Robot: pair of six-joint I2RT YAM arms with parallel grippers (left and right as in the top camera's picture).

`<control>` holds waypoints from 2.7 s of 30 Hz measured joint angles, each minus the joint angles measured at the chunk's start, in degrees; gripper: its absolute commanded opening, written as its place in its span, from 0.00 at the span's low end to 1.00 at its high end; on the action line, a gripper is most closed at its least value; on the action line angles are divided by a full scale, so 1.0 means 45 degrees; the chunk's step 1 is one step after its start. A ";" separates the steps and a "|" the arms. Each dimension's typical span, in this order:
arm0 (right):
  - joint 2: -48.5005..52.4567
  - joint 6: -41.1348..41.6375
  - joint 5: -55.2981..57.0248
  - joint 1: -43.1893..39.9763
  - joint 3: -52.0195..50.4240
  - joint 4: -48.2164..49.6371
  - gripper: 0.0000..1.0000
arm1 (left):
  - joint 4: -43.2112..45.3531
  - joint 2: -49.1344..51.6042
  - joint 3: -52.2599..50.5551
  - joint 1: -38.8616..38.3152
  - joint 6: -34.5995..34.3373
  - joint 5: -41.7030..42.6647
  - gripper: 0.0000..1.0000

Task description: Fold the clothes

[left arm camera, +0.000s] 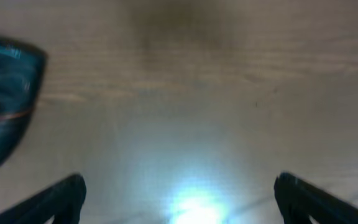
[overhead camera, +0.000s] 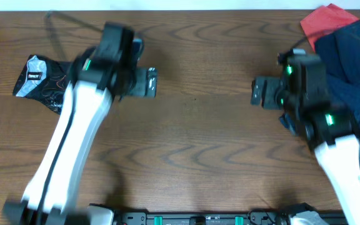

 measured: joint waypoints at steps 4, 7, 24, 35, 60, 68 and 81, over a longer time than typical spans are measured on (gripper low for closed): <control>-0.2793 0.0364 0.1161 0.1268 -0.2327 0.0879 0.99 | 0.2293 -0.3915 -0.3463 0.0000 -0.0068 -0.0199 0.98; -0.4556 0.0534 0.1889 0.1831 -0.3891 0.1059 0.99 | 0.3721 -0.6324 -0.5435 0.0000 -0.0112 -0.0398 0.98; -0.6256 0.0748 0.2409 0.1909 -0.5751 -0.2302 0.99 | 0.1477 -1.0103 -0.7218 0.0000 -0.0209 -0.0665 0.98; -0.7470 0.0743 0.2307 0.0529 -0.5906 -0.2924 0.99 | 0.1462 -1.0108 -0.7218 0.0000 -0.0262 -0.0665 0.98; -1.4853 -0.3041 -0.1656 -0.3536 -1.4586 0.8845 0.99 | 0.1452 -1.0108 -0.7232 0.0000 -0.0301 -0.0665 0.98; -1.4872 -0.3036 -0.1661 -0.2783 -1.4586 0.8859 0.99 | 0.1452 -1.0108 -0.7232 0.0000 -0.0301 -0.0665 0.98; -1.4872 -0.3036 -0.1656 -0.2754 -1.4586 0.8854 0.99 | 0.1452 -1.0108 -0.7232 0.0000 -0.0301 -0.0665 0.98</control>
